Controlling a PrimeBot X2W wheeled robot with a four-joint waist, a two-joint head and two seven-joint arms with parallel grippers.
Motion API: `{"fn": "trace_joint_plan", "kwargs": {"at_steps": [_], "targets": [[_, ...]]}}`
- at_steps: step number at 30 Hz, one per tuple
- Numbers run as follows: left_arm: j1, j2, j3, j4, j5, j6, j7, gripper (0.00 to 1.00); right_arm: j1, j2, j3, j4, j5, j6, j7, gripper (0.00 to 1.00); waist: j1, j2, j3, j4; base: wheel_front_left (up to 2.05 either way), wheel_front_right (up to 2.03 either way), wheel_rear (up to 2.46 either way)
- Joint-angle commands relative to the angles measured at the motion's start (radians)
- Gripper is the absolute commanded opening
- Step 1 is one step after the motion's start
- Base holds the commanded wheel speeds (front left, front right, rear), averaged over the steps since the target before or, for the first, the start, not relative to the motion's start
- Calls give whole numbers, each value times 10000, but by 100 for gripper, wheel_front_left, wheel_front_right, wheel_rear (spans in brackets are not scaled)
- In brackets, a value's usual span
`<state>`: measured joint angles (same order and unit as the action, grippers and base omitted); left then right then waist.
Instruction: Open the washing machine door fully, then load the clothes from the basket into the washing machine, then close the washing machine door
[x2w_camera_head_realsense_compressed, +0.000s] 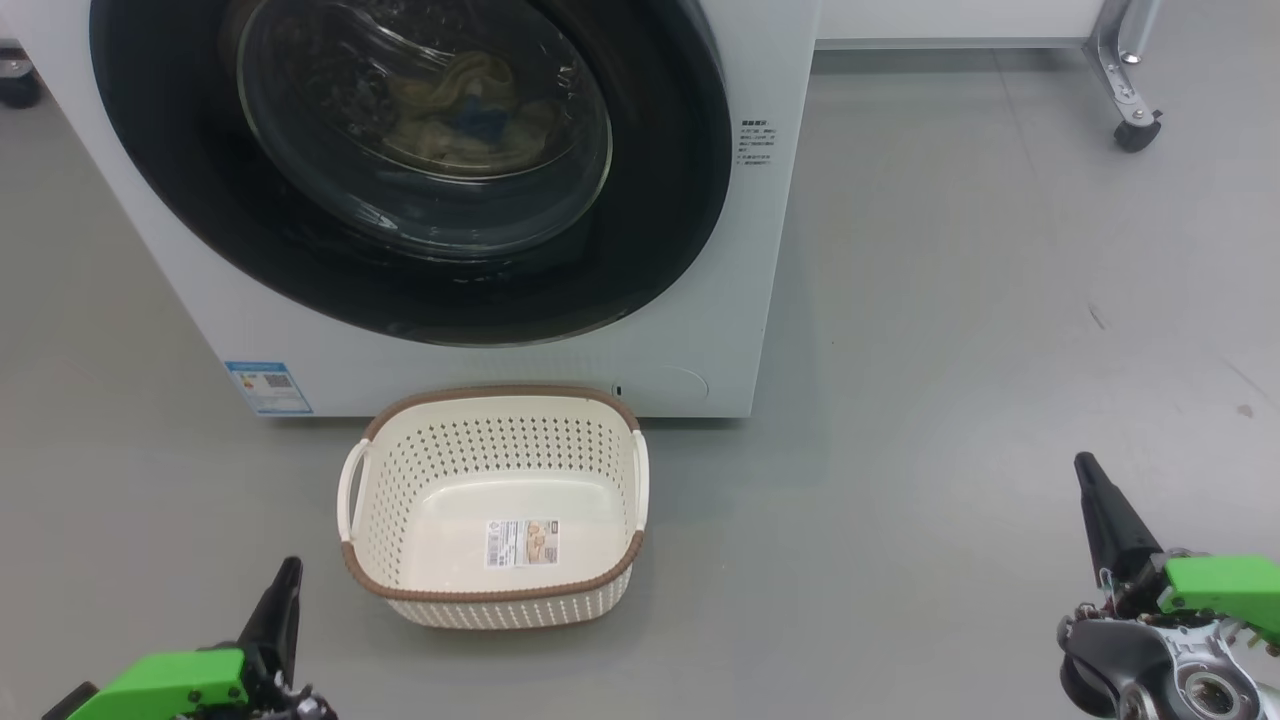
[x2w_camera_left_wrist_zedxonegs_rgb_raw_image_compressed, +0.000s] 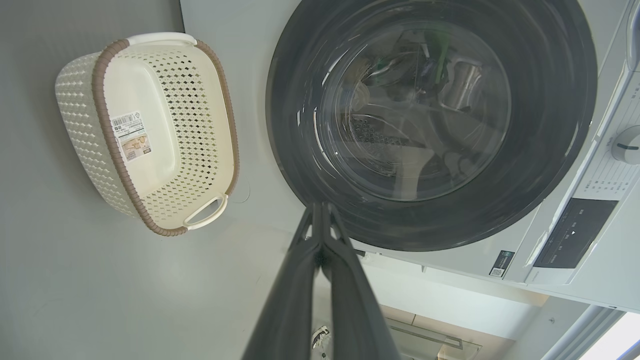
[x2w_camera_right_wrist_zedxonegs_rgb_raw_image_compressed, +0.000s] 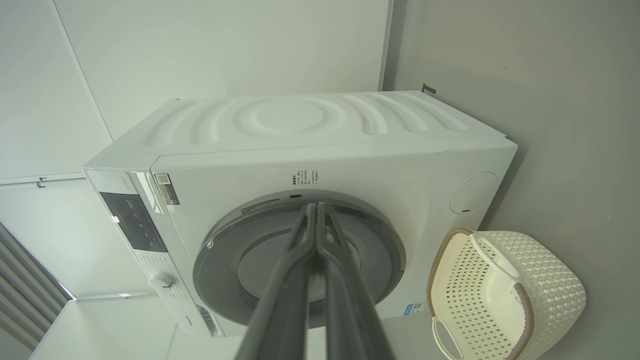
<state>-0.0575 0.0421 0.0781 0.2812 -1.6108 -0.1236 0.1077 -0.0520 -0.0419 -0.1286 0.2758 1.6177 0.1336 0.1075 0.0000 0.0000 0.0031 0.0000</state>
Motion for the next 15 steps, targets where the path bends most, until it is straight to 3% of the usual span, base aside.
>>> {"fn": "trace_joint_plan", "kwargs": {"at_steps": [1, 15], "targets": [[-506, 84, 364, -361, 29, -71, 62, 0, -559, -93, 151, -311, -89, -29, 55, 0, 0, 0, 0, 0, 0, 0, 0], [-506, 83, 365, -361, 30, -71, 62, 0, -559, -91, 148, -311, -91, -29, 57, 0, 0, 0, 0, 0, 0, 0, 0]]}}
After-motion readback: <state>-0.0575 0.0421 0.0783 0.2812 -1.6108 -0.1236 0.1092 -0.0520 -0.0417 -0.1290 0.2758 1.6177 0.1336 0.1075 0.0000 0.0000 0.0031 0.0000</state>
